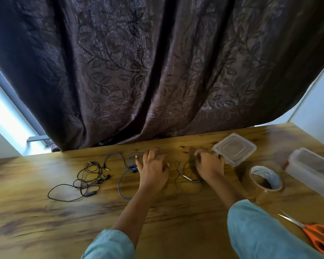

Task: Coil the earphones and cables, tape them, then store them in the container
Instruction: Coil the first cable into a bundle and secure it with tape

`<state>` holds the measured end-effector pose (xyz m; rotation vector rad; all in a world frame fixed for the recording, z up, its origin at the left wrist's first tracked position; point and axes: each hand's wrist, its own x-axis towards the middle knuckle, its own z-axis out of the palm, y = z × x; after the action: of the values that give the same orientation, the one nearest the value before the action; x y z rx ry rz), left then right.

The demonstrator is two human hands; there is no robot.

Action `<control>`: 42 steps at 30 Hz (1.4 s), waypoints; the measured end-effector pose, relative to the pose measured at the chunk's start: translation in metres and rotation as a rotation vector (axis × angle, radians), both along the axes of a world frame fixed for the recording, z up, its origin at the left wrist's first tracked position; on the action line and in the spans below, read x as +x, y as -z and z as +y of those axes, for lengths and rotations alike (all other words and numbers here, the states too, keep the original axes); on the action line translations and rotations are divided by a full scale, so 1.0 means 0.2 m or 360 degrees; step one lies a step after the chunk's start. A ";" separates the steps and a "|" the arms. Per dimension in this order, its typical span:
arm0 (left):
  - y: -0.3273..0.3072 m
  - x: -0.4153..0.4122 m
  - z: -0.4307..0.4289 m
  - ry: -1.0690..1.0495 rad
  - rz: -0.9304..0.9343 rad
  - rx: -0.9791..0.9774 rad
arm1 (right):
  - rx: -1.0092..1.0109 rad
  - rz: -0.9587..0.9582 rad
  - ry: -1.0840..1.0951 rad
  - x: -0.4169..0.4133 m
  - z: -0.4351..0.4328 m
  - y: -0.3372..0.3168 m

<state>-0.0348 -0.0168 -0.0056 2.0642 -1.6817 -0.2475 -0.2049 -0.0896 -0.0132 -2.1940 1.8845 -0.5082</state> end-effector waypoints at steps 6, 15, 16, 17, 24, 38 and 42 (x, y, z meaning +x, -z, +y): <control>-0.12 -0.08 -0.01 0.0194 0.0096 -0.0203 | -0.0123 -0.0452 -0.0425 0.00 0.06 -0.09; -0.26 -0.01 0.05 0.0506 0.0580 -0.0169 | -0.0224 -0.0565 -0.0881 0.02 0.18 -0.26; -0.27 0.01 0.06 0.0542 0.0676 -0.0066 | -0.0209 -0.0531 -0.0912 0.02 0.18 -0.26; -0.28 0.03 0.08 0.0579 0.0772 0.0046 | -0.0184 -0.0488 -0.0933 0.01 0.18 -0.26; -0.24 0.33 0.21 0.0358 0.0113 0.0379 | 0.0026 -0.0391 -0.0932 -0.03 0.16 -0.26; -0.19 0.28 0.39 0.0264 0.1043 0.0449 | 0.0046 -0.0469 -0.0960 0.09 0.23 -0.27; -0.23 0.09 0.37 0.0154 0.1505 0.0350 | 0.0045 -0.0530 -0.1007 0.13 0.26 -0.28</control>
<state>-0.0177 0.0572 0.0395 1.5651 -1.1657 -1.2555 -0.1799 -0.0385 0.0437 -2.3372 0.9557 -0.6534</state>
